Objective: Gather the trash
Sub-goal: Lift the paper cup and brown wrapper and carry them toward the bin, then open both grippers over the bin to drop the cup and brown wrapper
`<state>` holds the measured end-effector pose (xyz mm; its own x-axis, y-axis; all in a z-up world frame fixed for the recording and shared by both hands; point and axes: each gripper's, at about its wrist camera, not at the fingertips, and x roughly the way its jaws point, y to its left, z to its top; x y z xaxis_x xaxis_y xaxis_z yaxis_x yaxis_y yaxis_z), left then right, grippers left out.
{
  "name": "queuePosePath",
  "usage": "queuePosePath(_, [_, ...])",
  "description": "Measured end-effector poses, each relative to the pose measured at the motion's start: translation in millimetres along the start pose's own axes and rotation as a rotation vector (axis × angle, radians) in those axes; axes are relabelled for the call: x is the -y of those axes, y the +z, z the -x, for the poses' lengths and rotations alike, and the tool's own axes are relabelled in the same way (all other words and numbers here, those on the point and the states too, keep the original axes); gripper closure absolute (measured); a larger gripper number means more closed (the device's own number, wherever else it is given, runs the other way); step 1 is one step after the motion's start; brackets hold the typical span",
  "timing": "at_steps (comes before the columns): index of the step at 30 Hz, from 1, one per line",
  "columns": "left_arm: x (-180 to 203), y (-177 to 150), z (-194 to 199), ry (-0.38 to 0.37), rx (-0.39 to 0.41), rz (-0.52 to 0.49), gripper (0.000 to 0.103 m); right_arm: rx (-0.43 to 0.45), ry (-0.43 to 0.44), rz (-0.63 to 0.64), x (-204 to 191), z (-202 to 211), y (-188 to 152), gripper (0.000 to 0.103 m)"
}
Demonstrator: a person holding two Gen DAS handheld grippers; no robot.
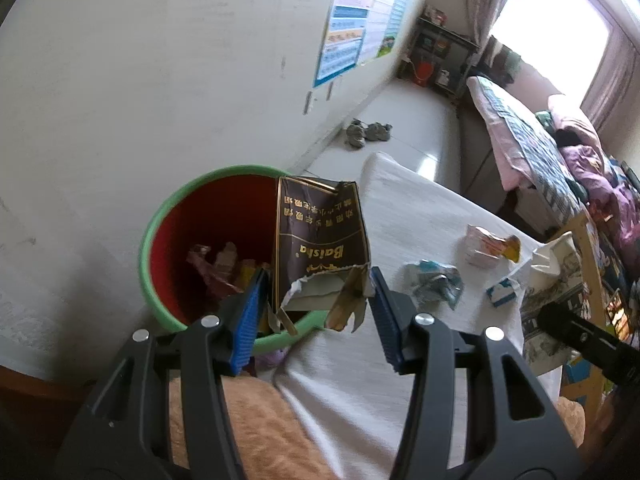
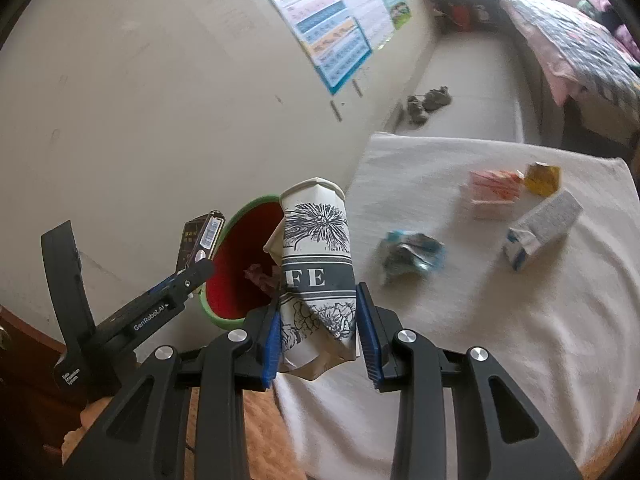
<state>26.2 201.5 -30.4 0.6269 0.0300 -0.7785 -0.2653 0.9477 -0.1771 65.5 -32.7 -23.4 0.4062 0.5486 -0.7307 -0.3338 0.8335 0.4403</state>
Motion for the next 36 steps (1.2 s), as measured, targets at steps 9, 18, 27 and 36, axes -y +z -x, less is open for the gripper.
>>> queuePosePath(9, [-44,3,-5,0.027,-0.001,0.078,0.054,-0.036,-0.012,0.077,-36,-36,15,0.070])
queuePosePath(18, [-68,11,-28,0.061,-0.031,0.108,0.054,-0.064,-0.029,0.148,-65,-70,28,0.070])
queuePosePath(27, [-81,8,-51,0.094,-0.070,0.112,0.054,-0.087,0.008,0.182,-77,-108,37,0.070])
queuePosePath(36, [-95,1,-63,0.105,-0.108,0.143,0.054,-0.129,0.038,0.190,-89,-142,41,0.070])
